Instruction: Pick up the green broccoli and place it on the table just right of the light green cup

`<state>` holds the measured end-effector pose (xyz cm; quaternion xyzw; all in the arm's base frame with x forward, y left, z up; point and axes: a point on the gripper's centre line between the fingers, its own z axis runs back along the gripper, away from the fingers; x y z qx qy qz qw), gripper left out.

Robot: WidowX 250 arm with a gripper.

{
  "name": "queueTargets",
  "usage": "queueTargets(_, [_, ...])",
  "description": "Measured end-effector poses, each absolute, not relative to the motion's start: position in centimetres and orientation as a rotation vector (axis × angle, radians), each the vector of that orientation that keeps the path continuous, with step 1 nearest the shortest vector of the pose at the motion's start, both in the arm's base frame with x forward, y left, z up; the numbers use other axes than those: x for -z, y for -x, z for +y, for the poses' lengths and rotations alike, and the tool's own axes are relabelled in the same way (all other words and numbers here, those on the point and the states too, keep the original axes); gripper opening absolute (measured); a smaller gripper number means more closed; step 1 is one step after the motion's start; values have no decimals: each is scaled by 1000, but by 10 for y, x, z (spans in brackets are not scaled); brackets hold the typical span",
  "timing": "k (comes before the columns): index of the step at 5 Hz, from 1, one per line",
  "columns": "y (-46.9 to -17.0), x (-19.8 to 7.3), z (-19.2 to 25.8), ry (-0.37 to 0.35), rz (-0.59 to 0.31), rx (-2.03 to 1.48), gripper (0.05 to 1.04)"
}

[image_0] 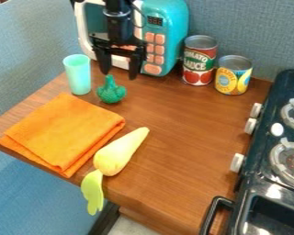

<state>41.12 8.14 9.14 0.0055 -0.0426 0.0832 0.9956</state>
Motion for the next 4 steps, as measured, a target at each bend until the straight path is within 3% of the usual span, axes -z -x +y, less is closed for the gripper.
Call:
queueTargets(2, [-385, -116, 36, -52, -83, -34, 1001])
queueTargets(4, [-334, -119, -20, 43, -28, 149, 1001])
